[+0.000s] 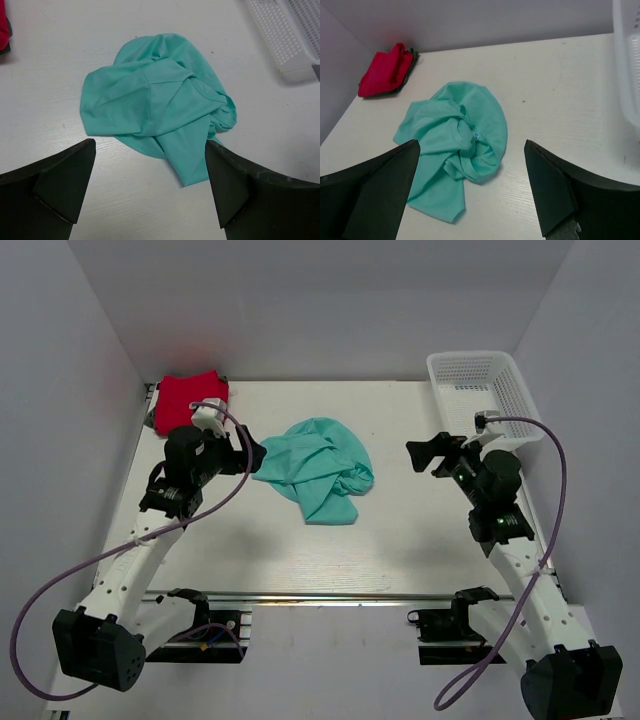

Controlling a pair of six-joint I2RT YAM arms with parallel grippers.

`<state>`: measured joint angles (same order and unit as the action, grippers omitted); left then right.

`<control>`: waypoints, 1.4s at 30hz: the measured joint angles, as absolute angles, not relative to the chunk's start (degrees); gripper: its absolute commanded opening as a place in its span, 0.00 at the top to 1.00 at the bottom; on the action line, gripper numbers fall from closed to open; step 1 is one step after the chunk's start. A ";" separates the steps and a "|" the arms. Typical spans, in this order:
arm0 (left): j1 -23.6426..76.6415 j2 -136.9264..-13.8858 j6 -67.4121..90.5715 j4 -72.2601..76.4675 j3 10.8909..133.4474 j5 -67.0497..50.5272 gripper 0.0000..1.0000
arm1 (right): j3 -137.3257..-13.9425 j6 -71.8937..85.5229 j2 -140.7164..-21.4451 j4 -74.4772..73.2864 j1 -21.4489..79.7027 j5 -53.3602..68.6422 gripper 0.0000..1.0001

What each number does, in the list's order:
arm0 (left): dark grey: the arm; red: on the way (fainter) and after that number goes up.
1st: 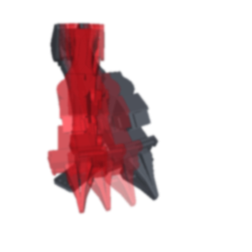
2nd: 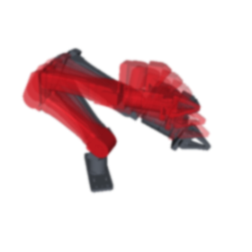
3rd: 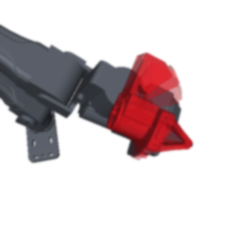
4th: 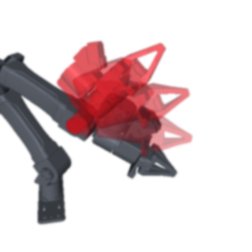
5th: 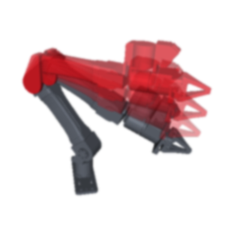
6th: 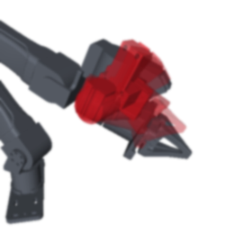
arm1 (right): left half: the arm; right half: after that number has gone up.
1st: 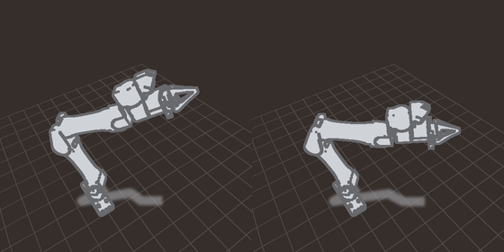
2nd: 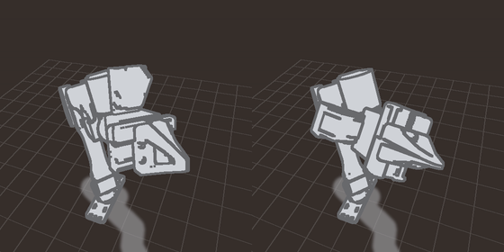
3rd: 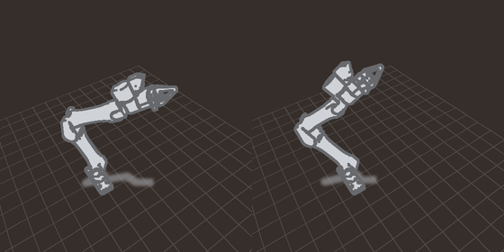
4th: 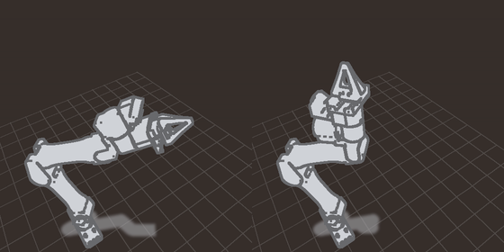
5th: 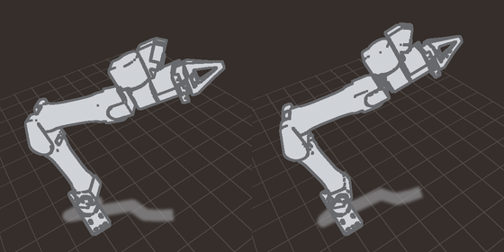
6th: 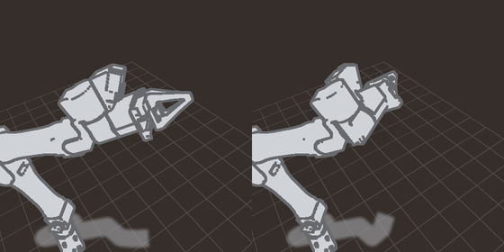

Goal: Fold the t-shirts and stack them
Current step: Flatten out the tshirt

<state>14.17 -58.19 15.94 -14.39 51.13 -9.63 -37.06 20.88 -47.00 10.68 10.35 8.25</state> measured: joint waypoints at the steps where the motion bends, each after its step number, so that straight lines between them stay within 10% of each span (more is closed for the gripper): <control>1: 14.17 -58.57 15.94 -14.61 51.27 -9.67 0.00 | -37.54 20.91 -47.64 9.89 10.35 8.91 0.10; 28: 6.44 -103.46 23.51 -15.38 61.63 -8.86 0.24 | -49.15 16.05 -82.08 -6.42 13.78 12.01 0.12; 35: 8.38 -105.62 21.26 -14.28 62.85 -10.02 0.52 | -52.95 16.08 -90.98 -5.26 15.18 11.27 0.22; 39: 8.84 -107.07 20.58 -13.45 63.16 -10.87 1.00 | -55.53 16.05 -96.31 -4.99 16.40 11.07 0.25; 42: 8.99 -107.39 20.36 -12.80 63.29 -11.73 1.00 | -56.95 15.84 -98.91 -4.64 17.61 10.44 0.29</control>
